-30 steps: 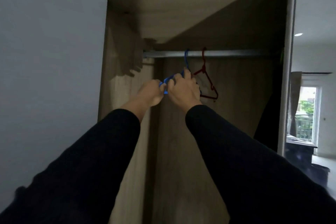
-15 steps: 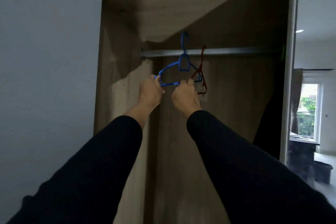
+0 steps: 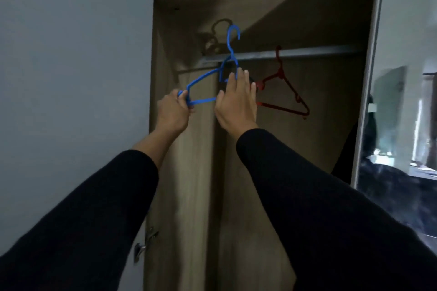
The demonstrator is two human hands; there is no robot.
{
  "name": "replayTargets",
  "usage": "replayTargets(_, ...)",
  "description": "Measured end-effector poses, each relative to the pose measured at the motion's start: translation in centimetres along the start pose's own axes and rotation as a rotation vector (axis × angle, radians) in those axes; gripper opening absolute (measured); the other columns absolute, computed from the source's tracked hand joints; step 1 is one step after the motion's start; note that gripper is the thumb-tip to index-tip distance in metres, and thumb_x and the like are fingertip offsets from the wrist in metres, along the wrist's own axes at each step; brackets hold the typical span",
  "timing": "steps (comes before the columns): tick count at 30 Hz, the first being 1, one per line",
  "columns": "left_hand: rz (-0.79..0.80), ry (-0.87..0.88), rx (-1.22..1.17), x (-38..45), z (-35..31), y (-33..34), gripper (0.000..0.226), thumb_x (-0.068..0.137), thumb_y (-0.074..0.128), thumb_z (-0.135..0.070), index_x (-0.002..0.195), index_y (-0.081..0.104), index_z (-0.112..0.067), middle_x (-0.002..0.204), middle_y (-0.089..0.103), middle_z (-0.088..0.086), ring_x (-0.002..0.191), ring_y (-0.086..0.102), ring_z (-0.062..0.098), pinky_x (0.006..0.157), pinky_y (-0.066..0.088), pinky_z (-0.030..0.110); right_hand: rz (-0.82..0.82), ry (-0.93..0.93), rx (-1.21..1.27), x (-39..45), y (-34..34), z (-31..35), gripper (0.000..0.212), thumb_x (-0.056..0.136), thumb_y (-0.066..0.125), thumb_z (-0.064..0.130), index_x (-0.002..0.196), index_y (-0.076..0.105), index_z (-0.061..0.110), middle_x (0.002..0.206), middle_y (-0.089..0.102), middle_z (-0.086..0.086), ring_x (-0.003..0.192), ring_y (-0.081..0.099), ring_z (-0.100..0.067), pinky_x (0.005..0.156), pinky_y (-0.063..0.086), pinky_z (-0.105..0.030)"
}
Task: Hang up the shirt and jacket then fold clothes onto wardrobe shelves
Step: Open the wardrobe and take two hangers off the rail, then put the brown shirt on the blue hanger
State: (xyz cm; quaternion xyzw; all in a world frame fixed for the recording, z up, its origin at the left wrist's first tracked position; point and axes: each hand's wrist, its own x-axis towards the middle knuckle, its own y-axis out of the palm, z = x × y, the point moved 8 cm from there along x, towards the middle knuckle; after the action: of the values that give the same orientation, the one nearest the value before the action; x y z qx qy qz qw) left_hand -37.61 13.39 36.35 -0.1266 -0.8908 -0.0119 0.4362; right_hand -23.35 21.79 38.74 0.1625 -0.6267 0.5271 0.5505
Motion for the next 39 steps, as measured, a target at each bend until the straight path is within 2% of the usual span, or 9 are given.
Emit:
replayTargets(2, -0.041, -0.010, 0.036, -1.9, 0.0, -3.0, 0.029, 0.101, 0.037, -0.020, 0.075, 0.050, -0.018, 0.078, 0.065, 0.010, 0.065, 0.066, 0.017, 0.065, 0.054, 0.018, 0.025, -0.023, 0.076, -1.2, -0.2, 1.6, 0.057, 0.099, 0.031, 0.025, 0.150, 0.016, 0.004, 0.160, 0.006, -0.012, 0.148, -0.001, -0.023, 0.120, 0.001, -0.038)
replayTargets(7, -0.125, -0.110, -0.019, -6.8, 1.0, -10.8, 0.032, 0.101, 0.036, -0.015, 0.070, 0.043, -0.018, 0.080, 0.062, 0.019, 0.059, 0.064, 0.013, 0.050, 0.052, 0.013, 0.083, -0.070, 0.177, -4.5, -0.7, 5.1, 0.059, 0.098, 0.033, 0.019, 0.150, 0.013, 0.001, 0.159, 0.006, -0.014, 0.148, 0.001, -0.026, 0.120, 0.003, -0.038)
replayTargets(16, -0.190, -0.215, 0.064, -15.3, -1.3, -24.2, 0.031, 0.100, 0.034, -0.007, 0.071, 0.039, -0.017, 0.067, 0.050, 0.009, 0.041, 0.061, 0.005, 0.049, 0.053, 0.018, 0.179, -0.005, 0.345, -10.8, -3.0, 9.8, 0.065, 0.099, 0.038, 0.023, 0.151, 0.004, 0.002, 0.160, 0.006, -0.013, 0.148, 0.002, -0.026, 0.119, 0.008, -0.044)
replayTargets(19, -0.223, -0.227, 0.076, -18.0, -2.9, -27.5, 0.032, 0.100, 0.032, -0.005, 0.071, 0.039, -0.016, 0.067, 0.051, 0.011, 0.039, 0.060, 0.005, 0.046, 0.052, 0.017, 0.219, -0.022, 0.361, -13.3, -4.5, 11.0, 0.063, 0.099, 0.039, 0.023, 0.150, 0.009, 0.003, 0.156, 0.019, -0.015, 0.145, 0.015, -0.029, 0.116, 0.015, -0.048)
replayTargets(26, -0.209, -0.309, 0.204, -27.4, -7.1, -35.5, 0.030, 0.102, 0.035, -0.012, 0.073, 0.040, -0.017, 0.068, 0.049, 0.007, 0.040, 0.059, 0.007, 0.049, 0.051, 0.023, 0.309, -0.076, 0.611, -21.2, -9.0, 14.8, 0.035, 0.101, 0.035, 0.022, 0.125, 0.044, -0.003, 0.128, 0.048, -0.021, 0.116, 0.048, -0.035, 0.092, 0.037, -0.038)
replayTargets(29, -0.246, -0.372, 0.275, -32.3, -9.4, -39.7, 0.029, 0.101, 0.036, -0.009, 0.073, 0.041, -0.015, 0.069, 0.045, 0.007, 0.040, 0.053, 0.011, 0.044, 0.046, 0.021, 0.420, -0.134, 0.726, -25.7, -11.2, 17.4, 0.030, 0.101, 0.036, 0.024, 0.109, 0.051, -0.002, 0.107, 0.056, -0.020, 0.098, 0.053, -0.033, 0.073, 0.032, -0.033)
replayTargets(33, -0.347, -0.522, 0.392, -39.5, -11.2, -46.8, 0.016, 0.098, 0.047, -0.015, 0.082, 0.051, -0.010, 0.075, 0.056, 0.008, 0.053, 0.058, 0.017, 0.053, 0.054, 0.021, 0.553, -0.221, 0.781, -31.9, -13.9, 21.9, 0.018, 0.101, 0.037, 0.026, 0.092, 0.044, 0.012, 0.083, 0.048, -0.010, 0.077, 0.045, -0.026, 0.068, 0.028, -0.031)
replayTargets(37, -0.502, -0.719, 0.422, -45.7, -12.2, -53.0, 0.013, 0.094, 0.057, -0.017, 0.102, 0.050, -0.009, 0.080, 0.061, 0.009, 0.056, 0.062, 0.014, 0.050, 0.053, 0.014, 0.627, -0.282, 0.774, -36.7, -15.6, 26.5, 0.026, 0.101, 0.035, 0.027, 0.104, 0.051, 0.007, 0.085, 0.049, -0.010, 0.077, 0.043, -0.026, 0.068, 0.029, -0.031)
replayTargets(39, -0.571, -0.855, 0.450, -48.5, -11.9, -55.7, 0.020, 0.093, 0.058, -0.017, 0.108, 0.046, -0.011, 0.086, 0.062, 0.011, 0.063, 0.063, 0.016, 0.056, 0.056, 0.016, 0.665, -0.293, 0.784, -38.9, -15.8, 28.6, 0.028, 0.102, 0.034, 0.026, 0.110, 0.050, 0.006, 0.088, 0.051, -0.010, 0.078, 0.044, -0.026, 0.068, 0.030, -0.031)
